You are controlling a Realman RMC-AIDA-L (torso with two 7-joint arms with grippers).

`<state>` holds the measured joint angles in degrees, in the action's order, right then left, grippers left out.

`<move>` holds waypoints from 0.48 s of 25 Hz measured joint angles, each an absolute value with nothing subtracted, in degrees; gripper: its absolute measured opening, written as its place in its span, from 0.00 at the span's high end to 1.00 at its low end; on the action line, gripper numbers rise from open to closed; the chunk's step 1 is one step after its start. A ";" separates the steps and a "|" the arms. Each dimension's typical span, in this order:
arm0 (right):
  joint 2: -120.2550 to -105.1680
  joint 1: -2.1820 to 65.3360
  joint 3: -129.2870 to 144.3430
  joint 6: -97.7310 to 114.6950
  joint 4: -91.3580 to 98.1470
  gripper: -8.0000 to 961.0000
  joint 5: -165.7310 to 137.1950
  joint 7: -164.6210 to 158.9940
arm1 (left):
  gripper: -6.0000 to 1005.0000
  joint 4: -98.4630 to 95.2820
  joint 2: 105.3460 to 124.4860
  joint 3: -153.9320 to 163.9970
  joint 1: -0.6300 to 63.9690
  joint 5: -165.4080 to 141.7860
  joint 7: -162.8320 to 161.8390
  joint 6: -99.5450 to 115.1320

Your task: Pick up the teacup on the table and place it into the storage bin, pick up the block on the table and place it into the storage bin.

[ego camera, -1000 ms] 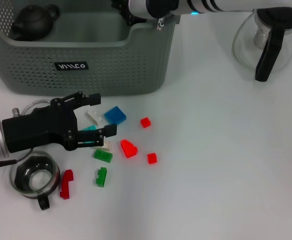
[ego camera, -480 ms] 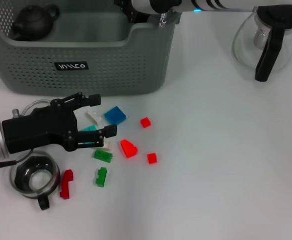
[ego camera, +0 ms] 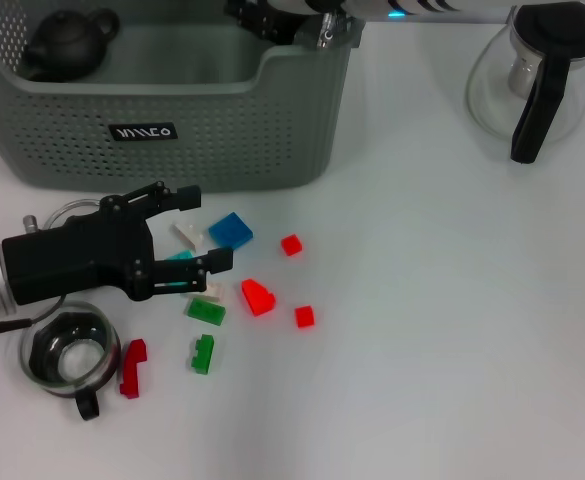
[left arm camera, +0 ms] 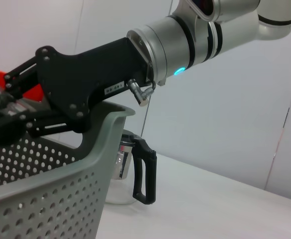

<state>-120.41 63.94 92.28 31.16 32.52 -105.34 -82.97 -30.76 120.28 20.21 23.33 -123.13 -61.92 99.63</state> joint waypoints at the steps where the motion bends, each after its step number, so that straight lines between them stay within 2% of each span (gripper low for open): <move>1: -120.41 63.90 92.29 31.18 32.52 0.88 -105.35 -82.98 | 0.17 -30.76 120.18 20.21 23.42 -123.08 -61.96 99.71; 5: -120.41 63.83 92.26 30.93 32.56 0.72 -105.41 -82.99 | 0.17 -30.76 120.08 20.17 23.54 -122.94 -61.96 99.79; 8: -120.41 63.75 92.23 30.68 32.61 0.47 -105.45 -83.00 | 0.17 -30.76 120.07 20.14 23.56 -122.89 -61.96 99.85; 12: -120.36 63.77 91.93 30.52 32.77 0.40 -105.47 -83.02 | 0.17 -30.76 120.06 20.13 23.49 -122.82 -61.97 99.85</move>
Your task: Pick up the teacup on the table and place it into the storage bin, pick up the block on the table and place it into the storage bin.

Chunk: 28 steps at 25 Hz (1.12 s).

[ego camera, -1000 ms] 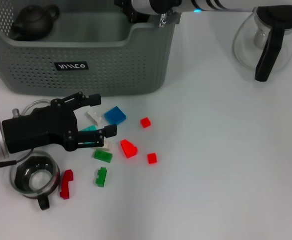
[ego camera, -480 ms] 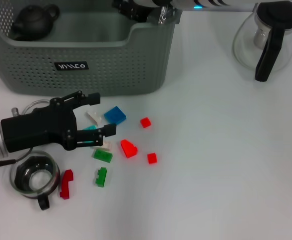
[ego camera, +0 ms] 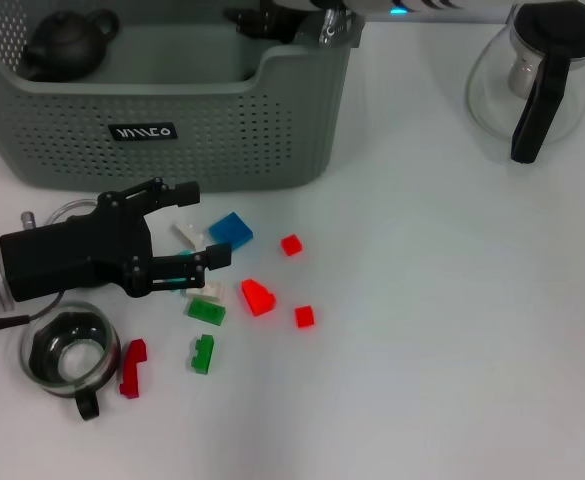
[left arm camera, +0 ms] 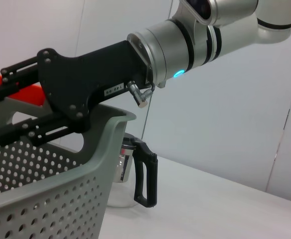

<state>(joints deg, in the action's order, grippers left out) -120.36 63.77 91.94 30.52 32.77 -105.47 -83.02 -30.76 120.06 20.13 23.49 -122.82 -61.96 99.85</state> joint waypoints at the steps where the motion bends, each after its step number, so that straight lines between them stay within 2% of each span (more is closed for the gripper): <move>1: -120.33 63.78 91.75 30.52 32.96 0.39 -105.47 -83.02 | 0.17 -30.76 120.06 20.12 23.39 -122.76 -61.96 99.85; 14: -120.03 61.34 83.05 33.73 41.88 0.32 -107.80 -83.54 | 0.17 -31.10 119.33 19.77 23.10 -122.63 -62.31 101.61; 23: -120.37 49.83 77.67 55.82 60.73 0.28 -102.21 -86.36 | 0.18 -31.29 117.70 19.57 22.77 -121.68 -62.94 103.86; 28: -119.87 41.18 74.09 74.79 67.44 0.28 -96.68 -86.37 | 0.18 -31.30 116.68 17.34 22.16 -121.00 -62.06 108.71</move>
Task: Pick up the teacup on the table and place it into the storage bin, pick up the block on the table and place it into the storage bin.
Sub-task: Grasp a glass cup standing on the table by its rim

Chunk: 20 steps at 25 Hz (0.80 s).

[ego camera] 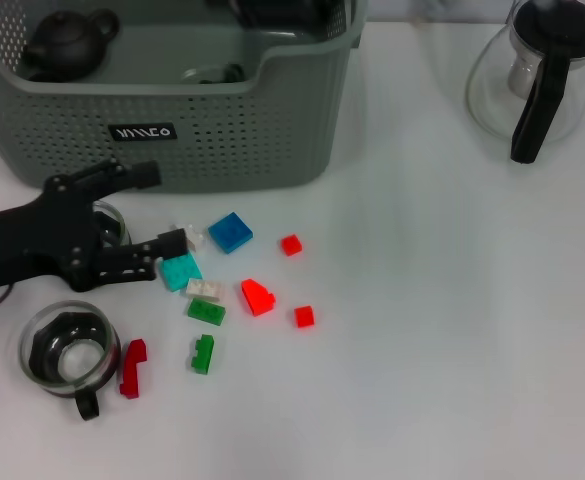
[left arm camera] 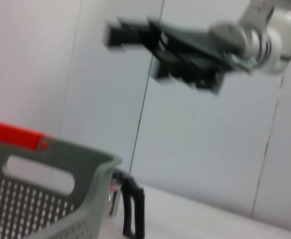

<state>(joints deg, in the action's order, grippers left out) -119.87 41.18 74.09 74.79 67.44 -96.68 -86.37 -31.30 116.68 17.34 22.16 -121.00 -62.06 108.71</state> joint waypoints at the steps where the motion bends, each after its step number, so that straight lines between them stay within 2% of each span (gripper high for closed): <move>1: -119.87 41.18 74.09 74.79 67.44 0.28 -96.68 -86.37 | 0.18 -31.30 116.53 16.48 21.96 -120.96 -61.72 110.13; 7: -120.07 34.07 66.00 94.96 68.52 0.29 -95.62 -82.54 | 0.18 -31.20 115.89 14.64 20.73 -120.93 -61.34 115.39; 12: -119.58 31.32 62.09 103.64 65.56 0.29 -95.62 -82.34 | 0.18 -31.02 115.88 14.96 20.49 -120.97 -61.35 115.86; 16: -118.47 31.80 59.49 111.12 60.67 0.29 -96.42 -82.15 | 0.18 -31.11 115.90 15.15 20.48 -121.45 -61.35 115.83; 20: -116.55 33.46 59.28 112.16 53.60 0.29 -98.29 -81.89 | 0.18 -31.41 115.37 16.88 20.34 -121.78 -61.35 115.39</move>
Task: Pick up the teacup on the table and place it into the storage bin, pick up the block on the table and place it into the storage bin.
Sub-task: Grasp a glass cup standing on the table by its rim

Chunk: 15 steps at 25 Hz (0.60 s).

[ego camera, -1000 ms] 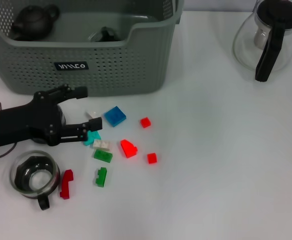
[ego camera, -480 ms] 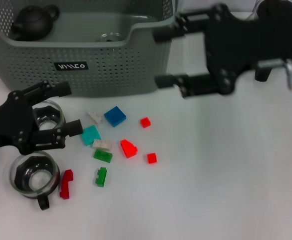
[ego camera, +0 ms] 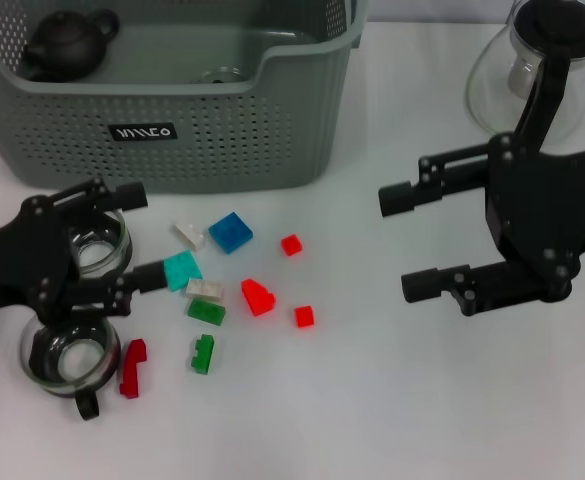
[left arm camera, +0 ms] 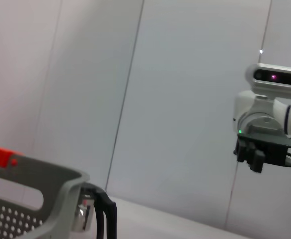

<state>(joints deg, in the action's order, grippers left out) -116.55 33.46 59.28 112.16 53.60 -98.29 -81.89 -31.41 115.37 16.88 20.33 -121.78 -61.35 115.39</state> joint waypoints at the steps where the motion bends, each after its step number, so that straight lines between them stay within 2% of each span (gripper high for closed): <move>1: -116.27 33.88 59.25 112.02 51.85 0.29 -98.96 -81.58 | 0.18 -31.44 115.00 17.87 20.28 -121.84 -61.46 115.39; 8: -115.88 35.49 59.09 111.25 45.46 0.29 -100.53 -80.15 | 0.18 -31.81 113.13 21.32 19.88 -126.68 -61.85 115.86; 15: -116.28 35.96 58.98 108.37 43.21 0.29 -100.53 -77.61 | 0.18 -35.45 113.13 22.04 19.03 -132.50 -65.66 116.42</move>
